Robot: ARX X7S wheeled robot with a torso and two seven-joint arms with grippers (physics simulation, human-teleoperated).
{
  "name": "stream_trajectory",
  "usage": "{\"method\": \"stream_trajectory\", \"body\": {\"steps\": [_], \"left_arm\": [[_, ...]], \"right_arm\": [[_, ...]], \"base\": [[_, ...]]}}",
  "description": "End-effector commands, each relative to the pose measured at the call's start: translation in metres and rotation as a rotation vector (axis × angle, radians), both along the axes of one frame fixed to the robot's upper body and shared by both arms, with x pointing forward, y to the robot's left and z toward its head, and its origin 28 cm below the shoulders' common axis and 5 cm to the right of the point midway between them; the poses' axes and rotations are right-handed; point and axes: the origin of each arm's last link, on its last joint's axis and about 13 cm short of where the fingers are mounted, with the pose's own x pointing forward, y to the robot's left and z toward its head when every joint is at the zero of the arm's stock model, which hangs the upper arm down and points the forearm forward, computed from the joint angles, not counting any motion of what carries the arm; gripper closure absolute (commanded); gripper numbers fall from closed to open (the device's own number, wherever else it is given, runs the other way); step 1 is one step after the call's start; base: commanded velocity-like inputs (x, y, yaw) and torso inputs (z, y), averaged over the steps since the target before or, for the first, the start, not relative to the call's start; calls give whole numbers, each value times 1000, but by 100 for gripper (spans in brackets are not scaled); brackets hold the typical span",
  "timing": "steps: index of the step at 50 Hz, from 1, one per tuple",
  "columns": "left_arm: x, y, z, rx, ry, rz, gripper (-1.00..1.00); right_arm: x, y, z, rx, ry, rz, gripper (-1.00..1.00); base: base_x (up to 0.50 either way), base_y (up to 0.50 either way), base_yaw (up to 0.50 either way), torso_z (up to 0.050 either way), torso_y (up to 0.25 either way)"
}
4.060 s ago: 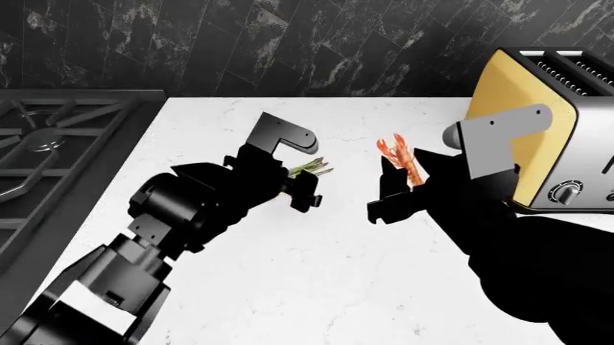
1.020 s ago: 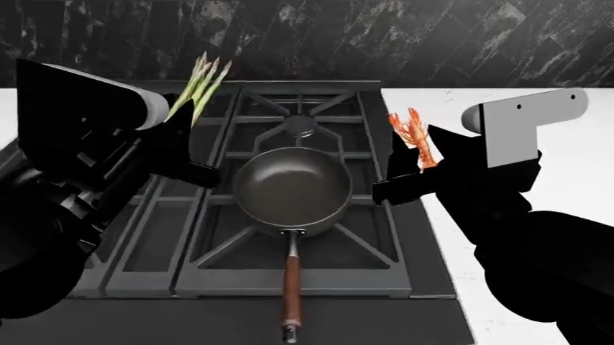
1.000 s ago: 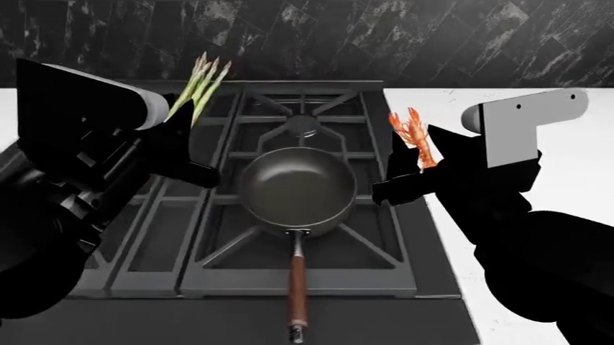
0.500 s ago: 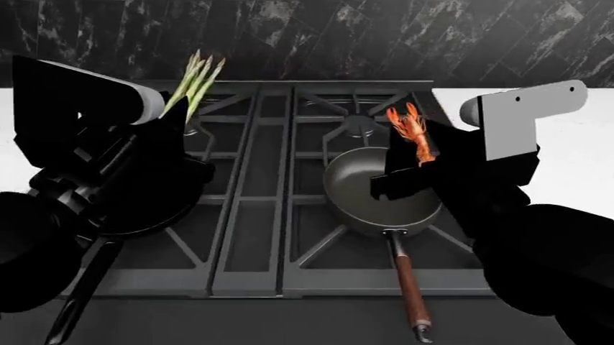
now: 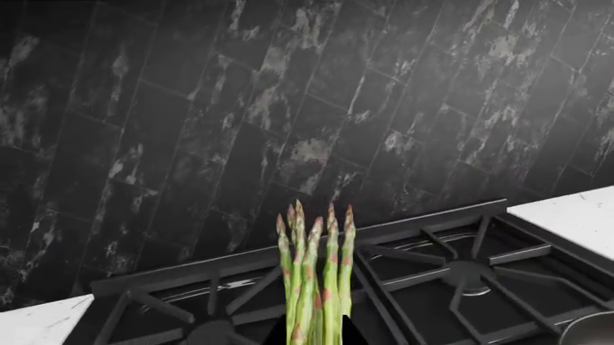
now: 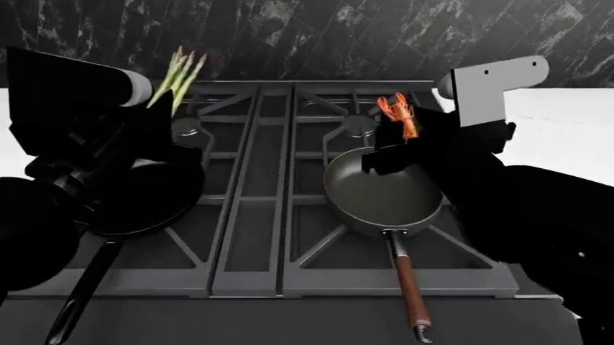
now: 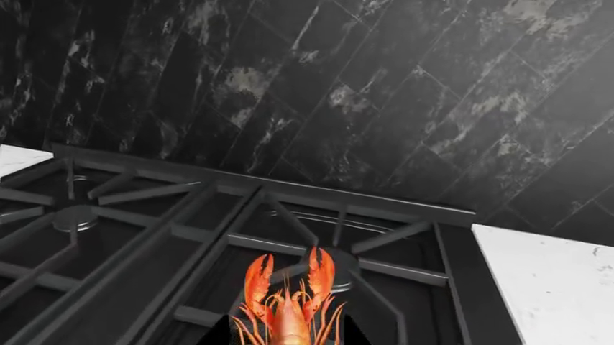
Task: Place both pans onto different burners. Then place the asparagus and the shrimp on different pans.
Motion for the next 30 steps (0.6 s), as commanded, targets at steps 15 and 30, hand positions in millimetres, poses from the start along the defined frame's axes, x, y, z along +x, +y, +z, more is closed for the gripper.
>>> {"method": "stream_trajectory", "body": {"steps": [15, 30], "left_arm": [[5, 4, 0, -13, 3, 30, 100], [6, 4, -4, -19, 9, 32, 100]], "right_arm": [[33, -2, -35, 20, 123, -17, 100], [34, -1, -56, 51, 172, -14, 100]], "base": [[0, 0, 0, 0, 0], [0, 0, 0, 1, 1]]}}
